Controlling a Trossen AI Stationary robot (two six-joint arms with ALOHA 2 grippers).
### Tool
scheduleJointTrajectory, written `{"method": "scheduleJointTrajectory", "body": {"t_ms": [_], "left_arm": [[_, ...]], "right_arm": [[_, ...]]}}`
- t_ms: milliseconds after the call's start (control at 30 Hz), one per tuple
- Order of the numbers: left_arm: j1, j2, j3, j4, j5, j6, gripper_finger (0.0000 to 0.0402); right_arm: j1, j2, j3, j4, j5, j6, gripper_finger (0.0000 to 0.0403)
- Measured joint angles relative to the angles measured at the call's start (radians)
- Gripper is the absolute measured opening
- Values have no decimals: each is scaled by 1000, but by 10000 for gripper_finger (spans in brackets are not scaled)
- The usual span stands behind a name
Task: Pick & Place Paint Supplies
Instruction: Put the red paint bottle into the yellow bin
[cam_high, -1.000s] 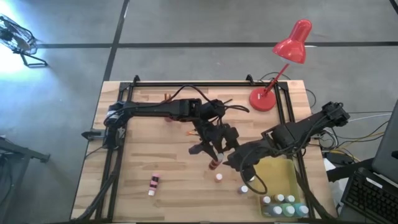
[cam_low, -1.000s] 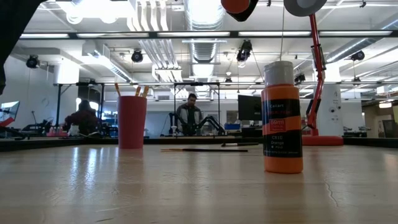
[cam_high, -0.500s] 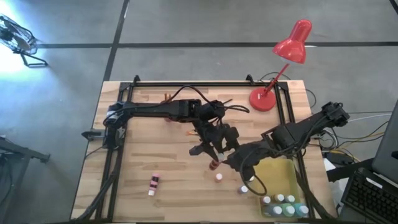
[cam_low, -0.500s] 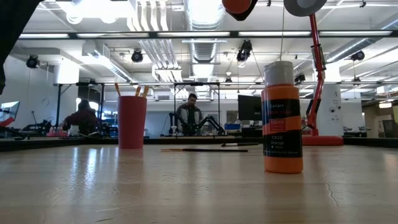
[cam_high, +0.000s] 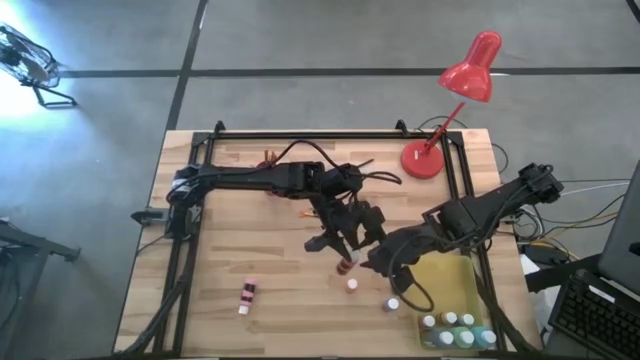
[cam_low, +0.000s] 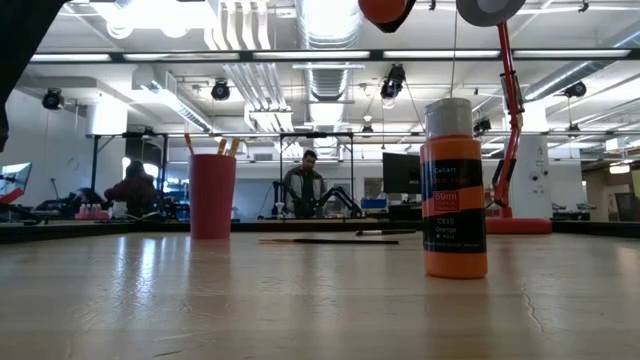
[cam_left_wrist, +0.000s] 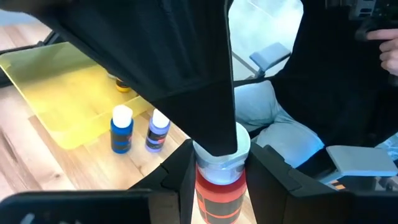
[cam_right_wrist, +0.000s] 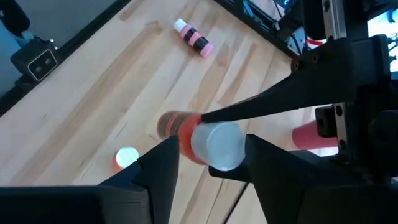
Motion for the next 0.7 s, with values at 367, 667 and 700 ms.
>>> {"method": "scheduleJointTrajectory", "body": {"t_ms": [367, 667, 700], "left_arm": [[-2, 0, 0, 16, -55, 16, 114], [-1, 0, 2, 43, -58, 40, 114], [-1, 0, 2, 48, -54, 40, 114]], "right_arm": [[9, 2, 0, -7, 60, 29, 157], [76, 4, -1, -50, 232, 2, 199], [86, 4, -1, -54, 252, 2, 205]]}}
